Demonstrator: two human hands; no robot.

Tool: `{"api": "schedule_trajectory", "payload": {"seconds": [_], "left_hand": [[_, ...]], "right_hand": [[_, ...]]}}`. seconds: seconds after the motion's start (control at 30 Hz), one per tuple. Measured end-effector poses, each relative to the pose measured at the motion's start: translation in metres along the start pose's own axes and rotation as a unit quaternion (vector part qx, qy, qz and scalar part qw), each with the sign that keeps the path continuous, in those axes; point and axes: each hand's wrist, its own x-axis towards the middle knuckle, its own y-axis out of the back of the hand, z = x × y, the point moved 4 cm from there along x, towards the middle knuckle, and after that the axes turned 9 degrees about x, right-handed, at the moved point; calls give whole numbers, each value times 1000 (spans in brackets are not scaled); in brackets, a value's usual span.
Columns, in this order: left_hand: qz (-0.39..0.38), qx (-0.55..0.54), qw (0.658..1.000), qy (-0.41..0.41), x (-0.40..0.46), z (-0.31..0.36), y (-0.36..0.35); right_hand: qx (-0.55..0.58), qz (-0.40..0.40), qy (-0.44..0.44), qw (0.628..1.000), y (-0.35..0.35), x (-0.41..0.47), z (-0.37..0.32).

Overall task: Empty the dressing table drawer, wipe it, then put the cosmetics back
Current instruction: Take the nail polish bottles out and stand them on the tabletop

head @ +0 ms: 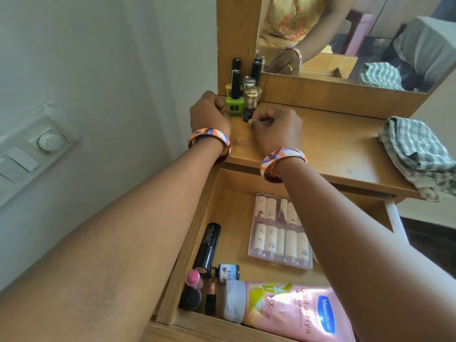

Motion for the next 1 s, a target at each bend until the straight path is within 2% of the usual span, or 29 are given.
{"api": "schedule_trajectory", "payload": {"seconds": [0.27, 1.0], "left_hand": [[2, 14, 1000, -26, -5, 4, 2], [-13, 41, 999, -26, -6, 4, 1]], "right_hand": [[-31, -27, 12, 999, -4, 0, -3], [-38, -28, 11, 999, -4, 3, 0]]}}
